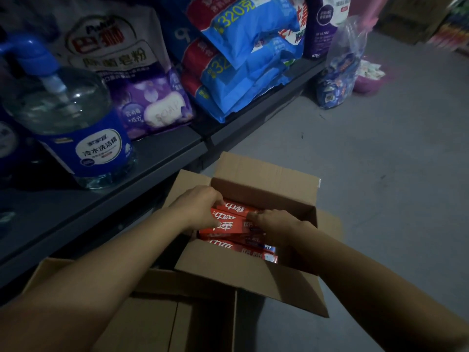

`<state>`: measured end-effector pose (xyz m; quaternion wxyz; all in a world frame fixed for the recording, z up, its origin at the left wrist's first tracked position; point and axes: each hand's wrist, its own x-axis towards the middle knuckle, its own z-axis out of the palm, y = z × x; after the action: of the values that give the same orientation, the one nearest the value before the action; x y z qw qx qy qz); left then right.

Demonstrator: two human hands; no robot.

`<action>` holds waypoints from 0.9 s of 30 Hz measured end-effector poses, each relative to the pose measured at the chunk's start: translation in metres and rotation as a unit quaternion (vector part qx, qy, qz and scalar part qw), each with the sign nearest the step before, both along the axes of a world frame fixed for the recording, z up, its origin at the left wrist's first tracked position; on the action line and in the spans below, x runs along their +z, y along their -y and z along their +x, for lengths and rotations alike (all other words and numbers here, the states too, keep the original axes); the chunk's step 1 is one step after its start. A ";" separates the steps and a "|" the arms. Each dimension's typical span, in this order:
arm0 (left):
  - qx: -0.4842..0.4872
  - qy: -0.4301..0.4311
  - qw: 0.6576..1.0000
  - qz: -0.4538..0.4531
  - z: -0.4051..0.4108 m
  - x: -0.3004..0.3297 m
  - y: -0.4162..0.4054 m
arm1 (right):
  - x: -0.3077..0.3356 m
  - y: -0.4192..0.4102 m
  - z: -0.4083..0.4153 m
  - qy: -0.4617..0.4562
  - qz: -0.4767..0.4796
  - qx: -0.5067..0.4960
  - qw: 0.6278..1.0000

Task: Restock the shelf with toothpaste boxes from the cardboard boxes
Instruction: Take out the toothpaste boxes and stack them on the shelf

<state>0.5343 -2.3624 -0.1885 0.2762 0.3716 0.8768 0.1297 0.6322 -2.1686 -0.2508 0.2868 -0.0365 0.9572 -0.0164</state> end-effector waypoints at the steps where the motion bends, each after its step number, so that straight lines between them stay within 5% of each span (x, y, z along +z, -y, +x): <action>1: -0.001 0.000 1.000 0.000 0.000 0.001 0.000 | -0.001 0.000 0.001 0.001 -0.003 -0.005 1.000; 7: -0.016 -0.013 1.000 0.013 -0.004 0.018 0.003 | 0.028 -0.007 0.002 -0.003 -0.047 -0.056 0.997; 13: -0.008 -0.074 0.997 0.015 -0.021 0.071 0.013 | 0.096 -0.005 0.007 -0.138 -0.027 -0.026 0.990; 20: 0.008 -0.110 0.993 0.050 -0.040 0.183 0.049 | 0.220 0.015 -0.010 -0.250 -0.007 0.032 0.968; 27: 0.038 -0.056 0.989 0.134 -0.046 0.312 0.120 | 0.353 0.058 -0.033 -0.342 -0.011 0.073 0.937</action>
<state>0.4884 -2.4824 0.1240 0.1690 0.3782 0.8792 0.2354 0.5989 -2.2267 0.1024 -0.0584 -0.1131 0.9918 0.0073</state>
